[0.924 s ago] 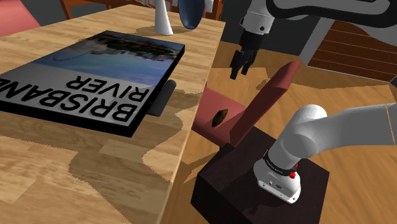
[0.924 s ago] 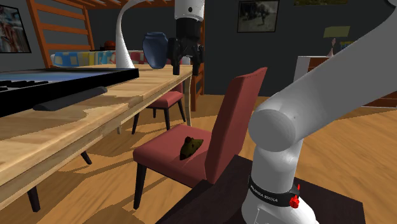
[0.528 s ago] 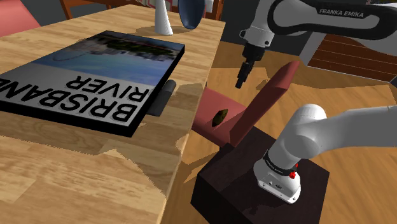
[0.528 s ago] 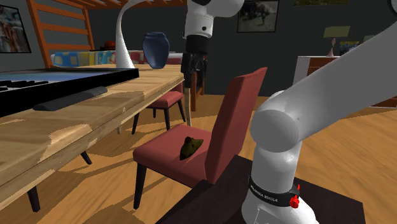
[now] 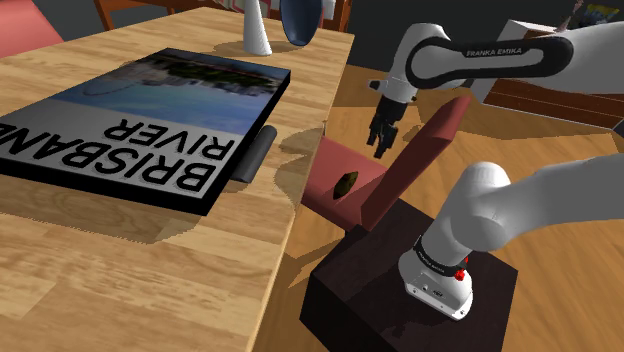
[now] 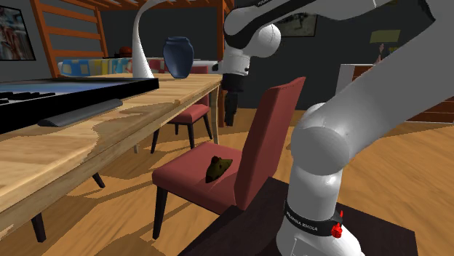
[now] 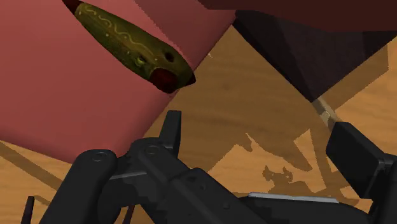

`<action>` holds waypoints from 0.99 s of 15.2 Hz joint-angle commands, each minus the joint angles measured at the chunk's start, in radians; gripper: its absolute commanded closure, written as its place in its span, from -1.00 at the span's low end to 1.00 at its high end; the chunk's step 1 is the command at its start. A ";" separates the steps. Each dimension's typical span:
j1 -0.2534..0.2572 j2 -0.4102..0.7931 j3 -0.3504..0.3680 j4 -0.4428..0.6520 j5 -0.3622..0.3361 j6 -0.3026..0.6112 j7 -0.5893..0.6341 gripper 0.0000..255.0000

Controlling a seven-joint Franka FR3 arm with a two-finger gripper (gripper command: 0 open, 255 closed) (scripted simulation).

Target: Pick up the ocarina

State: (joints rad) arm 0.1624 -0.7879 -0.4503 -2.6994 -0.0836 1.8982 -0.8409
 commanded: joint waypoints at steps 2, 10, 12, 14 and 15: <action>0.057 0.083 -0.127 -0.017 -0.038 0.095 -0.236 -1.00; 0.393 0.451 -0.513 0.064 0.066 0.332 -0.900 -1.00; 0.539 0.587 -0.639 0.105 0.190 0.371 -1.121 -1.00; 0.614 0.677 -0.699 0.121 0.293 0.388 -1.245 -1.00; 0.627 0.707 -0.709 0.121 0.331 0.397 -1.276 -1.00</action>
State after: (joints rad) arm 0.7600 -0.1211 -1.1369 -2.5824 0.1983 2.2823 -2.0622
